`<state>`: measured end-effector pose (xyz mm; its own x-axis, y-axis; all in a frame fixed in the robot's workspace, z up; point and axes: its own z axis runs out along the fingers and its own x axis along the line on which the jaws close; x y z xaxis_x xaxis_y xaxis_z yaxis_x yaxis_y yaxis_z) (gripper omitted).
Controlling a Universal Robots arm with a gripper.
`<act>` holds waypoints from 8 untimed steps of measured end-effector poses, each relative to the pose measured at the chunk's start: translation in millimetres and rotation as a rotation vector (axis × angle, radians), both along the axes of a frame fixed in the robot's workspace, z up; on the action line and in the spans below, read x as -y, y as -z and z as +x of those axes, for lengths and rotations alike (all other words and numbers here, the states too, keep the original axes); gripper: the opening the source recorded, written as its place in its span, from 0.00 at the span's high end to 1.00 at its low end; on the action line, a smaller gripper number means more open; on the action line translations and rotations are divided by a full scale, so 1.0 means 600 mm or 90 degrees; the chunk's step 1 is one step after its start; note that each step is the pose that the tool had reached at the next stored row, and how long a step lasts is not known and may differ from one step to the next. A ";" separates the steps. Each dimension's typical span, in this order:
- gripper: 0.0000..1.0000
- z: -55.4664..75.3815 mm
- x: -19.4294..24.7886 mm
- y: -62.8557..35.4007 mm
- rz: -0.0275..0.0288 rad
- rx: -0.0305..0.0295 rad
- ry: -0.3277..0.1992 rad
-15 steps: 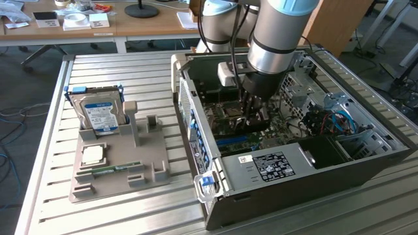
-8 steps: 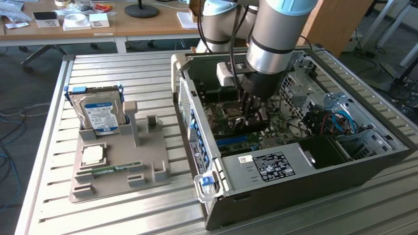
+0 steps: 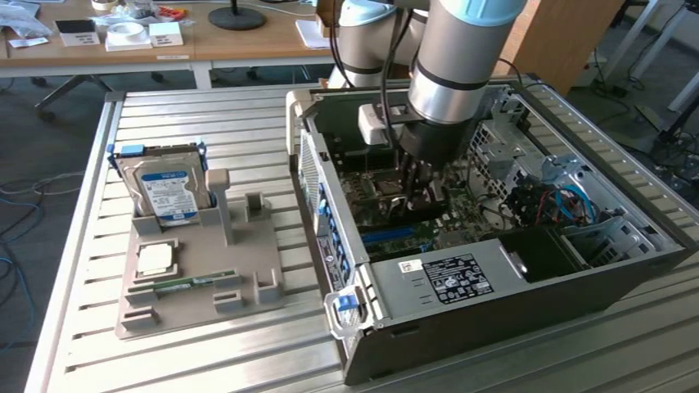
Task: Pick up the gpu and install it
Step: 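Insert the gpu into the slot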
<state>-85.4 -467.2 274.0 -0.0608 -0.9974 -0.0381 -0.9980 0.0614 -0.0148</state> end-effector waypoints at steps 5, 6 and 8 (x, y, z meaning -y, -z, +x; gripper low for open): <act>0.73 -0.003 -0.0005 0.000 0.0001 0.0000 0.000; 0.73 -0.003 -0.0006 0.000 0.0001 0.0000 0.000; 0.73 -0.005 -0.0009 0.001 0.0000 0.0000 0.000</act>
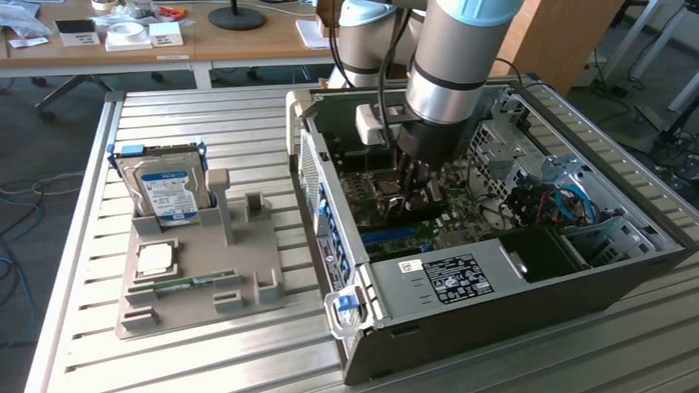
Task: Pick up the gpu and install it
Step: 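Insert the gpu into the slot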
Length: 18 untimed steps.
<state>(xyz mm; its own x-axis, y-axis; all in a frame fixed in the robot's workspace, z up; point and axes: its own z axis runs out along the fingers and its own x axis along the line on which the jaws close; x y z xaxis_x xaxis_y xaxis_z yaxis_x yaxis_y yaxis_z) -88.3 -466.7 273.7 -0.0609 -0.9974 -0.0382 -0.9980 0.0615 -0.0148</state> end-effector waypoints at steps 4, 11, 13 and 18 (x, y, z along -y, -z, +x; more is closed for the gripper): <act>0.73 -0.002 -0.0005 0.001 0.0001 0.0000 0.000; 0.73 -0.003 -0.0005 0.009 -0.0001 -0.0001 0.000; 0.73 -0.003 -0.0006 0.010 0.0001 0.0001 0.000; 0.73 -0.004 -0.0010 0.010 0.0000 0.0000 0.000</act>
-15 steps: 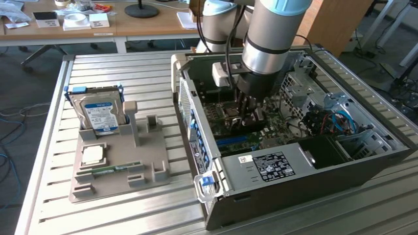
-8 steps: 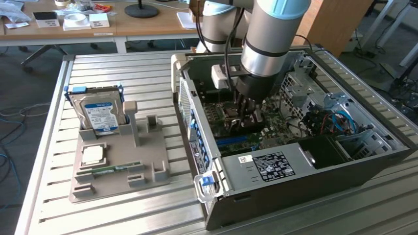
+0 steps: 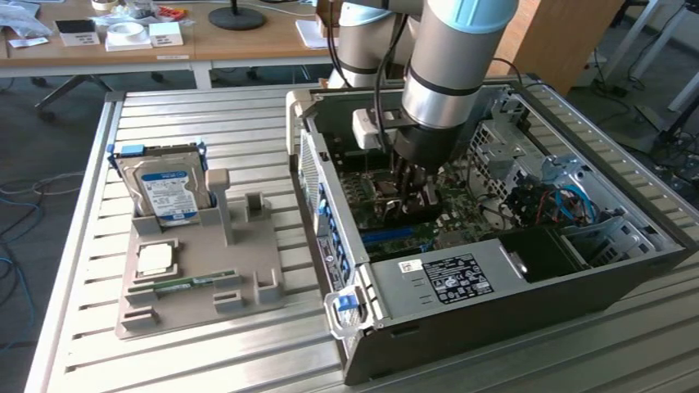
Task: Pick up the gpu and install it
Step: 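Insert the gpu into the slot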
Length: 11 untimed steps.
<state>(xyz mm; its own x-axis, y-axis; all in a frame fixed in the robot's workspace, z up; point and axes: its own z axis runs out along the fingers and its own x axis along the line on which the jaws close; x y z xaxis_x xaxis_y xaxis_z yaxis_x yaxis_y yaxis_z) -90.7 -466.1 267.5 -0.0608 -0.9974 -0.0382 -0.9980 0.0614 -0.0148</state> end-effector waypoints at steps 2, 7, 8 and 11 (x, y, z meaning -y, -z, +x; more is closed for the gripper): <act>0.73 0.000 0.0000 0.000 0.0001 0.0000 0.000; 0.73 0.001 -0.0001 0.000 0.0002 -0.0010 0.000; 0.73 0.001 0.0000 0.000 0.0001 -0.0019 0.000; 0.73 0.002 -0.0001 0.000 0.0001 -0.0066 0.000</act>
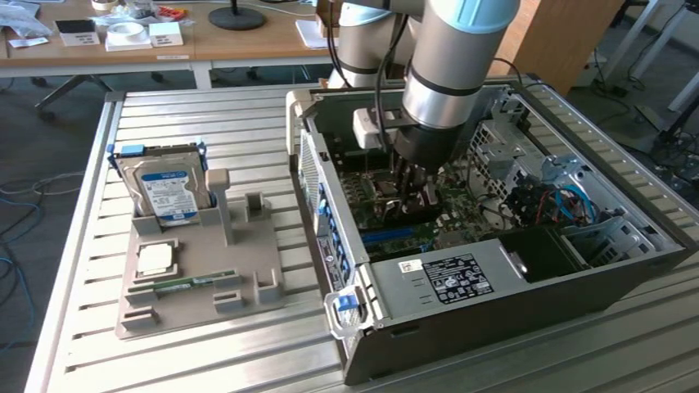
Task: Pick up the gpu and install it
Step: 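Insert the gpu into the slot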
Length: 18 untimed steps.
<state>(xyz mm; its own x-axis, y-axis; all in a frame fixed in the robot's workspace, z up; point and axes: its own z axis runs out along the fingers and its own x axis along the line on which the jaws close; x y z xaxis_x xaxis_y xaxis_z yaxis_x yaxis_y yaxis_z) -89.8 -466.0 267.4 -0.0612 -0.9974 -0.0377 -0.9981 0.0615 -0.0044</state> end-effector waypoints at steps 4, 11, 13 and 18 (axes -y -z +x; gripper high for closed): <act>0.73 0.000 0.0000 0.000 -0.0001 -0.0019 0.000; 0.73 0.003 0.0001 0.004 0.0001 -0.0020 0.000; 0.73 0.003 0.0000 0.004 0.0002 -0.0019 0.000; 0.73 0.003 -0.0001 0.005 0.0004 -0.0018 0.000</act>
<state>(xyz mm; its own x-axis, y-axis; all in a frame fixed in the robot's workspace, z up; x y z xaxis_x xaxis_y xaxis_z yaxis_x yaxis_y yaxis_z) -87.9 -466.0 264.3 -0.0614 -0.9974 -0.0382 -0.9981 0.0615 -0.0015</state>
